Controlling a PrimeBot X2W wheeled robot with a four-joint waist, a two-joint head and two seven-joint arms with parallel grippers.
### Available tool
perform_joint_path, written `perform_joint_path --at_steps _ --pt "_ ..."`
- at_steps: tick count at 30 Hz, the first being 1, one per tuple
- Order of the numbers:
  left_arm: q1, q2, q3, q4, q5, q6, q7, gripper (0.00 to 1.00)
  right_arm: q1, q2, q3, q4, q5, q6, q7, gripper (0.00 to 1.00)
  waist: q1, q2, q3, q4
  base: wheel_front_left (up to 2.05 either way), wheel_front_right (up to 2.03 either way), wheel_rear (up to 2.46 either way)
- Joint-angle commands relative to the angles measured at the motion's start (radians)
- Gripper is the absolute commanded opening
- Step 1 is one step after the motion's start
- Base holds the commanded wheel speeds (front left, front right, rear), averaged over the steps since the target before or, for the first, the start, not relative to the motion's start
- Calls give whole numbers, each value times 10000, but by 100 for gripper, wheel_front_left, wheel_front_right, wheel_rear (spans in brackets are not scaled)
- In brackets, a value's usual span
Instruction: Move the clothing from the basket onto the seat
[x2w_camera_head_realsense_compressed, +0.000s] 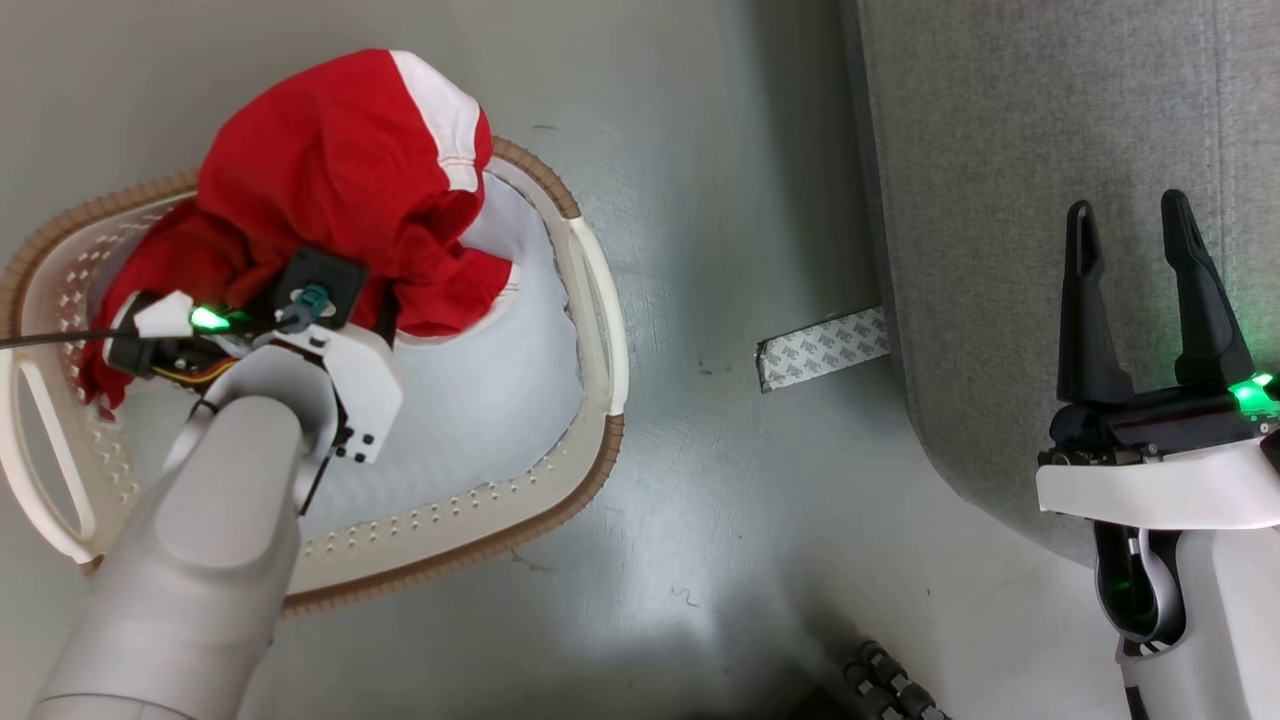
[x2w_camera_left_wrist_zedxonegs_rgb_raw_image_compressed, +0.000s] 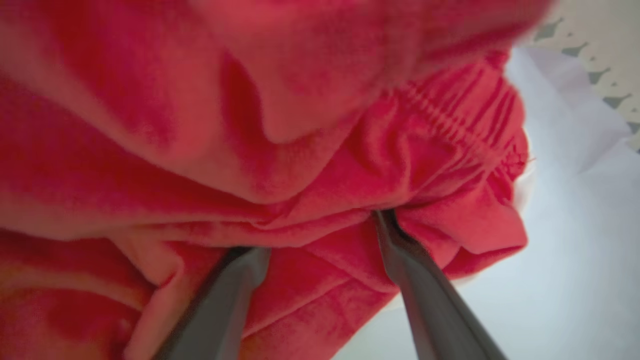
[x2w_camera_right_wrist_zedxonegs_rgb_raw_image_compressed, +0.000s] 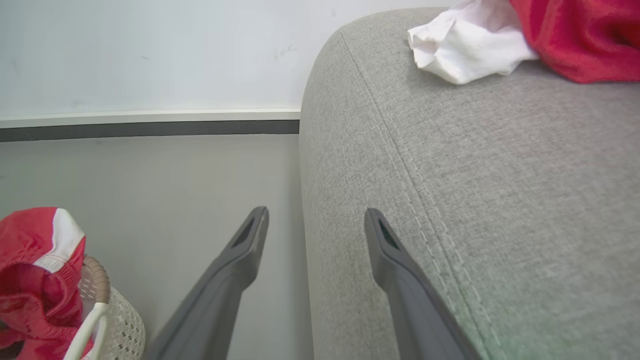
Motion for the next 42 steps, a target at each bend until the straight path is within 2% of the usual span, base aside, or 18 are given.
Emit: perform_joint_path --at_steps 1,6,7,9,11,18,25,33,42 --pt "-85 40 -26 29 65 22 10 100 -53 3 -45 74 5 -25 10 100 1 0 43 1 0 0 0" --pt "-191 13 -129 149 44 91 -50 100 -17 3 -106 104 -82 -25 13 100 1 0 203 -20 0 0 0" --pt "-225 6 -146 186 36 95 -59 90 -10 3 -123 121 -91 -25 13 100 1 0 231 -19 0 0 0" --pt "-265 -26 -188 267 6 57 -81 37 -10 3 -148 141 -140 -25 13 100 1 0 274 -11 1 1 1" --pt "-292 -72 -253 359 -39 -14 -115 0 -7 2 -171 142 -173 -25 15 100 1 0 293 16 3 3 3" --pt "-266 -274 -490 715 -223 -320 -303 0 -61 -6 -266 268 -280 -25 13 100 1 0 96 93 0 0 0" --pt "239 -785 -473 862 -791 -692 -1238 0 49 -7 -358 459 -339 -26 10 100 1 0 -836 340 0 0 0" --pt "1532 -1602 -473 388 -1575 -891 -2058 0 747 -12 -560 983 -599 -26 10 100 1 0 -3167 1018 0 0 0" --pt "3228 -1703 -272 -1276 -2179 -752 -2213 0 2099 -17 -572 1661 -1058 -26 11 100 1 0 -6391 1663 0 0 0"
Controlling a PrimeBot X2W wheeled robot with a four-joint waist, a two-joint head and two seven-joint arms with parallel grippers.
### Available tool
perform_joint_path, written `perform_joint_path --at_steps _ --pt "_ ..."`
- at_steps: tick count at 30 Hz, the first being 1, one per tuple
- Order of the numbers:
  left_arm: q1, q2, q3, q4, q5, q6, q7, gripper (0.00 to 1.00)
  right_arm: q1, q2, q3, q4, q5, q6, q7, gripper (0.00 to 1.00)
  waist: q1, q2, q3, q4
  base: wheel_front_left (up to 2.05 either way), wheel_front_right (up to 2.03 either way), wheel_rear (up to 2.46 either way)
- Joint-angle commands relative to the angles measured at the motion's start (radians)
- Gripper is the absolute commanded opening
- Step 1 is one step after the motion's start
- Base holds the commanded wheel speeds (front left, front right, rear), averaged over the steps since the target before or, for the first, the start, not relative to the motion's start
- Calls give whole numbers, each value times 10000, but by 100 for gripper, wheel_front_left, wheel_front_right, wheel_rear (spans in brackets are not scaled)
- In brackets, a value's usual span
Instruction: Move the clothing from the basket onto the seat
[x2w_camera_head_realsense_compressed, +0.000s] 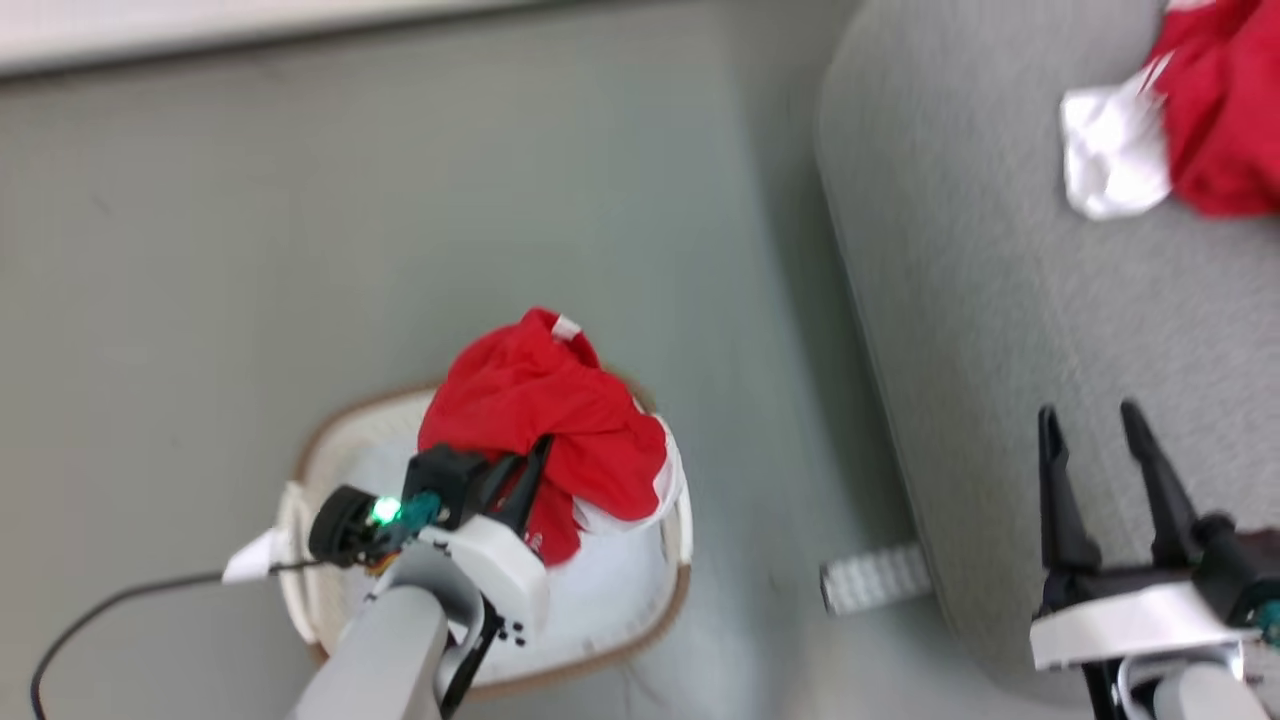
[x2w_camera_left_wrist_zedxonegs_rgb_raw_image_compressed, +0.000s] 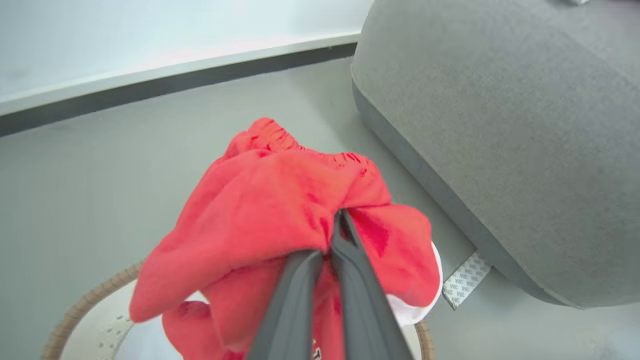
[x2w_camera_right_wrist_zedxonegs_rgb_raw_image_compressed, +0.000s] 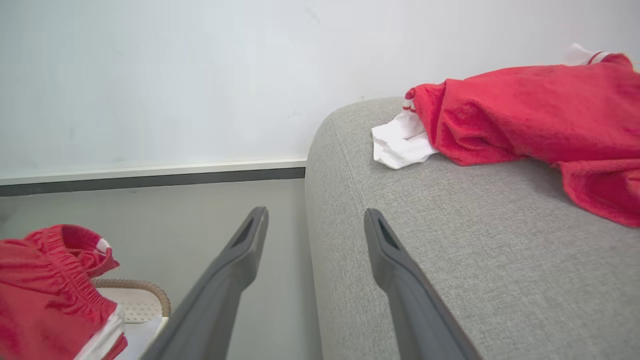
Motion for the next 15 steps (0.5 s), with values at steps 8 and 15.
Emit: perform_joint_path --at_steps 8,15 --pt "1406 308 316 -2175 -553 411 296 0 1502 -35 -32 399 -454 -22 11 100 2 -1 -3723 1009 0 0 0" --pt "2372 799 586 -4142 -806 767 1136 0 2249 -32 164 432 -750 -22 11 100 2 -1 -4827 1301 0 0 0"
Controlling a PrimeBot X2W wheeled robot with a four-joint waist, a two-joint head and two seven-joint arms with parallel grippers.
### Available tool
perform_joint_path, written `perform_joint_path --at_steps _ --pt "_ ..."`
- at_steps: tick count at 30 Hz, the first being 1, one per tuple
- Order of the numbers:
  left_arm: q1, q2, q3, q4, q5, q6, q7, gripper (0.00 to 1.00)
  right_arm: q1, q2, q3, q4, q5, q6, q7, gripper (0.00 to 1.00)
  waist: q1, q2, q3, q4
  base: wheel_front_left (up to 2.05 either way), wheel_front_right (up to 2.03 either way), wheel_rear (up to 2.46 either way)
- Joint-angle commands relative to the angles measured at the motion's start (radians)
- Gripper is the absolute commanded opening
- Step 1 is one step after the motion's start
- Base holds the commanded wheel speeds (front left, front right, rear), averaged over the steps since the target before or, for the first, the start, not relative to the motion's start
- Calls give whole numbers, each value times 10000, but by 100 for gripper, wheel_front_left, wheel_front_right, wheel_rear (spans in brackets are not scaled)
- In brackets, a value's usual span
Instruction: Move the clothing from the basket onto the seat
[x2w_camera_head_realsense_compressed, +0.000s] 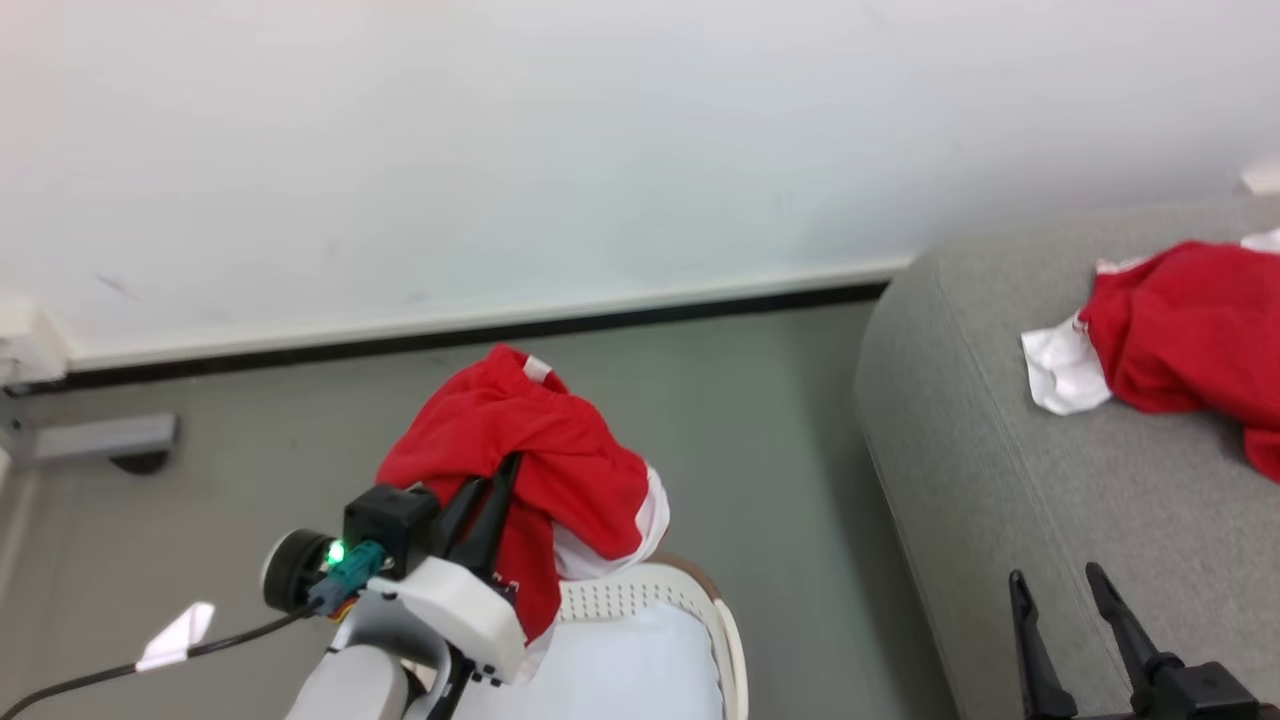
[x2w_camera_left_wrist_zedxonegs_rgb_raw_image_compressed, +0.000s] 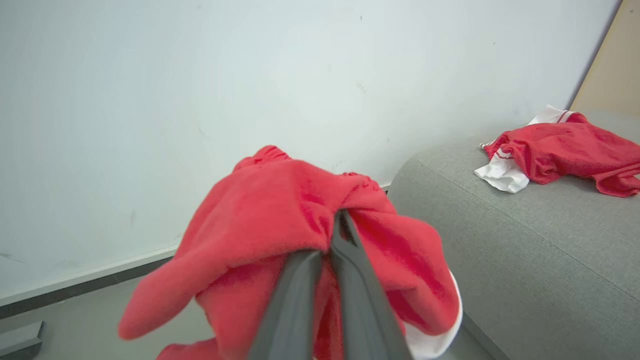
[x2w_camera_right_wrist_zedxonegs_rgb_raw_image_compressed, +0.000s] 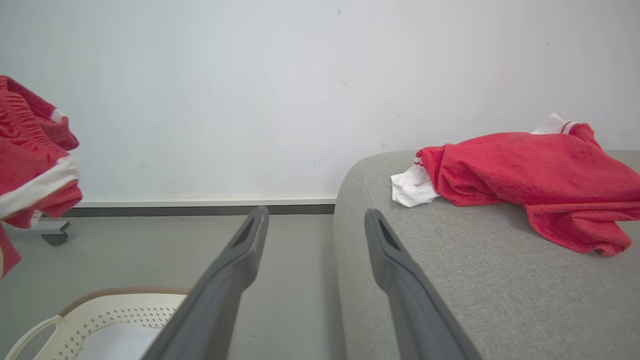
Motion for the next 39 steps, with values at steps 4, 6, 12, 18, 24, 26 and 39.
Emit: perform_joint_path --at_steps 4,6,12,18,24,26,39 --pt "701 416 111 -1228 -90 234 577 0 350 -24 273 -82 -137 -22 11 100 4 -1 -957 451 0 0 0" --pt "885 531 154 -1701 -114 330 802 0 431 -19 438 -136 -165 -24 11 100 4 -1 -1029 481 0 0 0" --pt "1365 705 75 -2955 -142 583 1322 0 481 -21 940 -399 -199 -22 11 100 4 -1 -1066 512 0 0 0" --pt "1387 685 -59 -3294 -68 636 1432 0 215 -19 1746 -580 -698 -22 11 100 4 -1 -982 462 0 0 0" --pt "1207 526 -292 -3417 -28 610 1474 0 -315 -22 3548 -597 -805 -22 11 100 4 -1 -935 441 0 0 0" --pt "1123 460 -398 -3379 -26 558 1476 0 -564 -27 4139 -501 -744 -24 9 100 4 -1 -939 453 0 0 0" --pt "674 26 -1111 -3084 90 379 1552 0 -1735 -32 5974 -257 -125 -24 11 100 4 -1 -965 696 0 0 0"
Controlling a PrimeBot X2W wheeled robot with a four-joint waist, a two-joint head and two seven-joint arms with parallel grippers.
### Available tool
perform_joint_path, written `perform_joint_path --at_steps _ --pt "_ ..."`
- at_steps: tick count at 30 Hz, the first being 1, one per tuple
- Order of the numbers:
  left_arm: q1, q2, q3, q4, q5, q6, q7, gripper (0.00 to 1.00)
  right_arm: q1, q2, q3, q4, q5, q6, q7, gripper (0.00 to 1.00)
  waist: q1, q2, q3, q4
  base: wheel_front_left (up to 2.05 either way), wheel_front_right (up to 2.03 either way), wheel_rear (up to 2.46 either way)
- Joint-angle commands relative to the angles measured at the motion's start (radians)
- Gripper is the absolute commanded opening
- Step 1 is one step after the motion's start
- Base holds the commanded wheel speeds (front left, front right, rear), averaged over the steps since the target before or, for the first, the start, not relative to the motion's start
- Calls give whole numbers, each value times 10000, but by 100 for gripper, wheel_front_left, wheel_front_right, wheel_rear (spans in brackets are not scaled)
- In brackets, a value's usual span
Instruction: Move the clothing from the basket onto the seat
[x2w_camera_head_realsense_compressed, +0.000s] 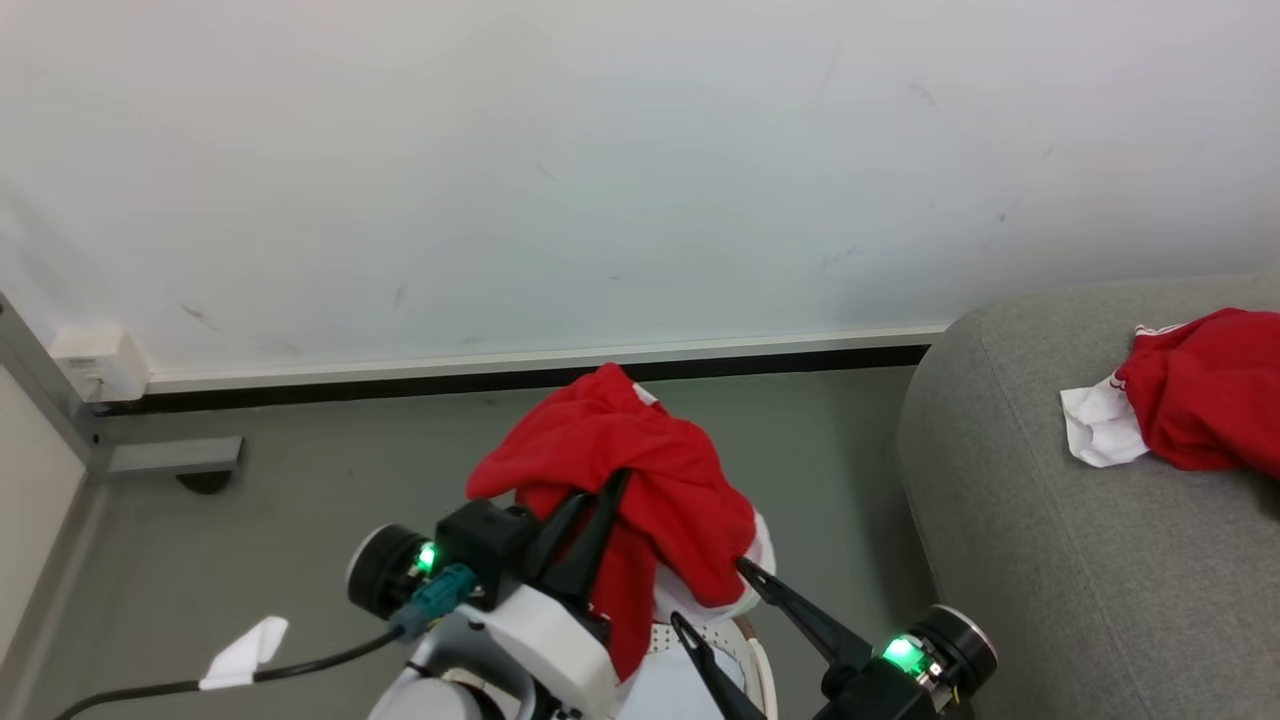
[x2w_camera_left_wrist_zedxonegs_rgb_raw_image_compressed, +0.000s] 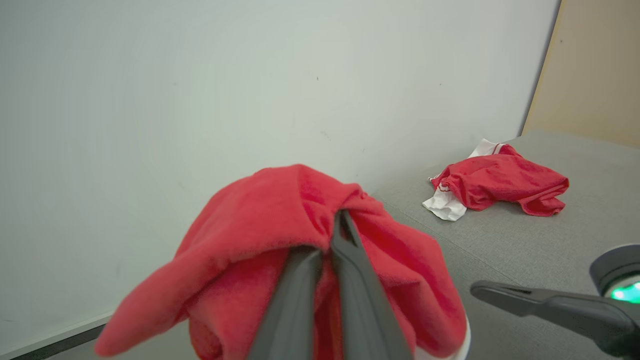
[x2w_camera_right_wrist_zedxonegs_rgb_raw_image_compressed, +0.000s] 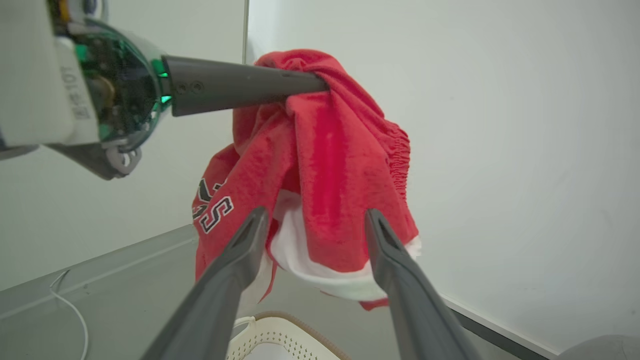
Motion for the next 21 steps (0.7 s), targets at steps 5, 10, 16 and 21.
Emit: perform_joint_path --at_steps 5,10,16,21 --pt "-196 -225 -348 61 146 -120 93 0 -544 -44 -31 327 -136 -26 11 100 0 0 -14 138 0 0 0" --pt "-255 -319 -647 78 147 -245 209 0 -889 -42 -386 644 -421 -26 11 100 0 0 -41 278 0 0 0" --pt "-266 -382 -855 139 47 -312 274 0 -1003 -42 -578 1057 -367 -26 11 30 0 0 -67 405 0 0 0" --pt "-268 -327 -884 184 -10 -298 280 0 -1089 -41 -495 1325 -121 -26 10 0 0 0 -73 424 0 0 0"
